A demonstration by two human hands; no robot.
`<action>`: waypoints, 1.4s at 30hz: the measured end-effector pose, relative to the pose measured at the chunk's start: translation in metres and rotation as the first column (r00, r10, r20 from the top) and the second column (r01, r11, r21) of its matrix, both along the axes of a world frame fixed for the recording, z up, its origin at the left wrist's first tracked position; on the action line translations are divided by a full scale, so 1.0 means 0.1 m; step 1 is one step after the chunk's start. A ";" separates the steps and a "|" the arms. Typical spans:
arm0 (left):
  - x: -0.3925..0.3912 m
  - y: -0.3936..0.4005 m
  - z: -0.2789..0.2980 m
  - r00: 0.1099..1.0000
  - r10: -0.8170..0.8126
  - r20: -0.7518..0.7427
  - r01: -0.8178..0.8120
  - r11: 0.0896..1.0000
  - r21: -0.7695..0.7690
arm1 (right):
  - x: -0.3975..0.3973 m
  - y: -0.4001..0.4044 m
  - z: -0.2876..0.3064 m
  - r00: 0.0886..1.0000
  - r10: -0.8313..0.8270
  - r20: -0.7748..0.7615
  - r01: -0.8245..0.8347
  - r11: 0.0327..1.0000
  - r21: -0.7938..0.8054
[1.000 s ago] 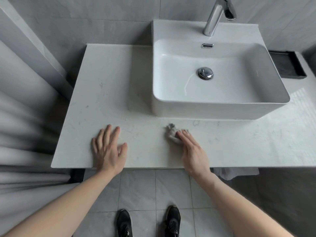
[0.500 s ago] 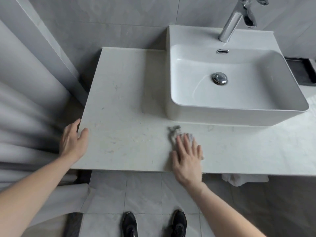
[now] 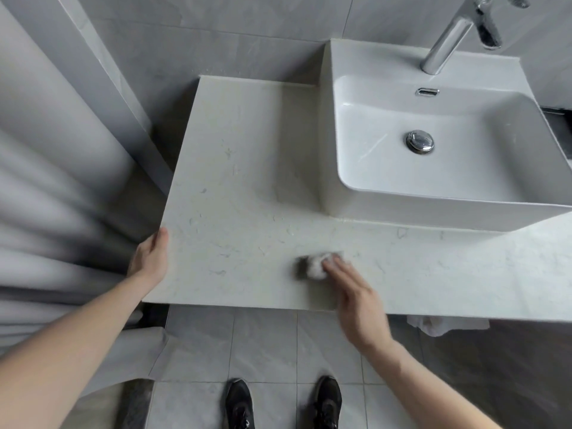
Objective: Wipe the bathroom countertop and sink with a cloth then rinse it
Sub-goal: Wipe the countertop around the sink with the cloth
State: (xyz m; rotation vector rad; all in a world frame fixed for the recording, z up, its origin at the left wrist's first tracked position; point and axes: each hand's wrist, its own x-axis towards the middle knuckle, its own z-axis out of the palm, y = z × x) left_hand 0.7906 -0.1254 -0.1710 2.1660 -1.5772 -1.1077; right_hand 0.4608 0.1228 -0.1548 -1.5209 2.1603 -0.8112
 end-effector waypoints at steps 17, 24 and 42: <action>0.07 -0.02 -0.12 0.997 -0.069 -0.041 0.064 0.992 -0.109 | 0.31 -0.49 -0.18 0.944 -0.109 -0.312 0.206 0.933 0.297; 0.09 -0.02 -0.15 0.993 -0.094 -0.070 0.084 0.989 -0.125 | 1.83 -0.89 -0.12 0.944 0.244 -0.222 -0.195 0.955 0.222; 0.14 -0.05 -0.23 0.991 -0.121 -0.048 0.113 0.981 -0.158 | -0.45 0.08 -0.05 0.914 -0.344 -0.215 0.383 0.907 0.175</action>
